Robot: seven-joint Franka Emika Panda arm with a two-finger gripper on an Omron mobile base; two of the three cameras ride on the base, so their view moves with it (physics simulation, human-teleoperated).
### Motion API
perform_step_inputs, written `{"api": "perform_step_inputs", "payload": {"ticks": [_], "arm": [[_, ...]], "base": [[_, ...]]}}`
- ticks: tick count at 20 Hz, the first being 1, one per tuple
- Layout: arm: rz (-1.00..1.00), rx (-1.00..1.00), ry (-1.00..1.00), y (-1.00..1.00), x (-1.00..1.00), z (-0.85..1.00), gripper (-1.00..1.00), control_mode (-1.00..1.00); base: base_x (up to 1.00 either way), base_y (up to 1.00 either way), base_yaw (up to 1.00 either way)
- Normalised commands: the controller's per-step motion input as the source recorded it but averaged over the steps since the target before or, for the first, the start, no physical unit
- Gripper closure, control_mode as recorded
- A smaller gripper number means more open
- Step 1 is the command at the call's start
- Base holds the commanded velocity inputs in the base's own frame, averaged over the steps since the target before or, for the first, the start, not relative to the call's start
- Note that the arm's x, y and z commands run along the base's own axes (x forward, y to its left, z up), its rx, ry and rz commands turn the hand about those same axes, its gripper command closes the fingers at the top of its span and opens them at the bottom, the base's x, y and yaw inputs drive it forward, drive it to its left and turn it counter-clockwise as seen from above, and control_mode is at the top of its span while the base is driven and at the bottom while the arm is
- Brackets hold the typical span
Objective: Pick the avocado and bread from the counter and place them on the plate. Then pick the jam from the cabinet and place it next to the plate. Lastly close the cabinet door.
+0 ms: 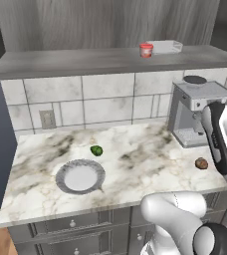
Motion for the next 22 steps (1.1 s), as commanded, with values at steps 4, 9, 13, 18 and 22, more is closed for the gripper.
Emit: {"api": "perform_step_inputs", "payload": {"ticks": [4, 9, 13, 18, 22], "arm": [[0.0, 0.0, 0.05, -0.24, 0.0, -0.35, -1.0, -1.0], [0.0, 0.0, 0.07, -0.22, 0.0, -0.39, -1.0, -1.0], [0.0, 0.0, 0.07, -0.2, 0.0, -0.4, -1.0, -1.0], [0.0, 0.0, 0.07, -0.16, 0.0, -0.41, -1.0, -1.0], [0.0, 0.0, 0.05, -0.11, 0.0, -0.38, -1.0, -1.0]], "base": [[0.0, 0.0, 0.0], [0.0, 0.0, 0.0], [0.0, 0.0, 0.0], [0.0, 0.0, 0.0], [0.0, 0.0, 0.0]]}}
